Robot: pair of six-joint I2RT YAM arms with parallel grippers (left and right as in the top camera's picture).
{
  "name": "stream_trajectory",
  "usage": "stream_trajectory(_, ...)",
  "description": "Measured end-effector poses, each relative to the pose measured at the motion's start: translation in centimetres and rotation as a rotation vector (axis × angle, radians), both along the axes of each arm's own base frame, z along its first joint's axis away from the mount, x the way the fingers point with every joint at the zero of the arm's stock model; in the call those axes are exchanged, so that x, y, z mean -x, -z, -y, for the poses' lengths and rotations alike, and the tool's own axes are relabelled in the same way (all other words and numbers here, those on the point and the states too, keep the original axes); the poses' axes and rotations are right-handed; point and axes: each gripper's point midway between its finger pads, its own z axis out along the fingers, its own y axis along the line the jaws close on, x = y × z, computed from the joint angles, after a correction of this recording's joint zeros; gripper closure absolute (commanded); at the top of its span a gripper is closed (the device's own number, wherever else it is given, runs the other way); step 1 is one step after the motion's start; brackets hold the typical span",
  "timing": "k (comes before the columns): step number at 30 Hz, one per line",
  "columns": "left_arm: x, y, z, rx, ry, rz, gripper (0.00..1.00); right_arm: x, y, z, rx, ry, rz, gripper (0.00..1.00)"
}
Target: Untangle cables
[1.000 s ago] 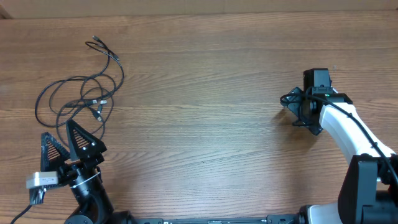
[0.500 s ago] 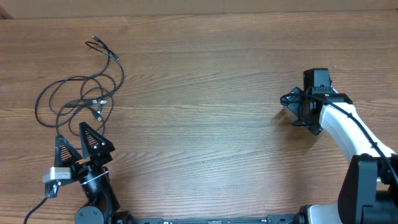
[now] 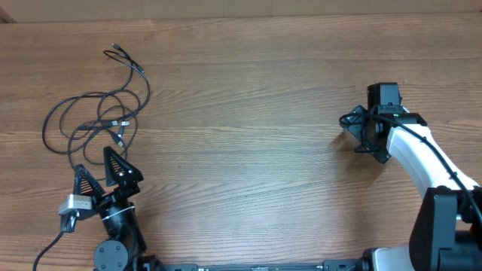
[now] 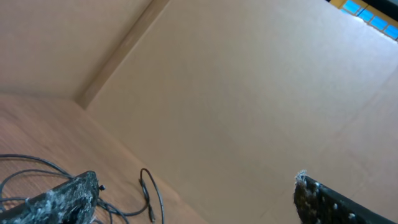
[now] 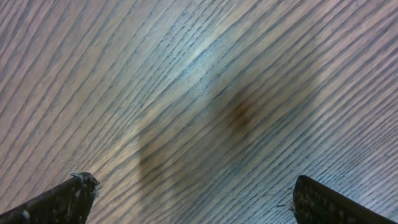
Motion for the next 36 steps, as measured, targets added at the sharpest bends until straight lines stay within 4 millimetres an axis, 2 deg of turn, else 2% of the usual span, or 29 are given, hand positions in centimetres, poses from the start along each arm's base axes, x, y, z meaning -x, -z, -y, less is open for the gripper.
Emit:
stream_trajectory(6, -0.6, 2.2, -0.1, 0.009, 0.0, -0.095, 0.01, 0.0, 0.0, 0.0, 0.0, -0.001, 0.0, 0.0)
stream_trajectory(16, -1.0, 8.1, -0.1, 0.032, 0.0, -0.343, 0.0, 0.0, 0.0, 0.0, 0.0, 0.0, 0.001, 0.0)
stream_trajectory(36, -1.0, 8.2, -0.1, 0.032, 0.0, -0.348, 0.0, 0.0, 0.0, 0.0, 0.0, -0.001, 0.0, 0.0)
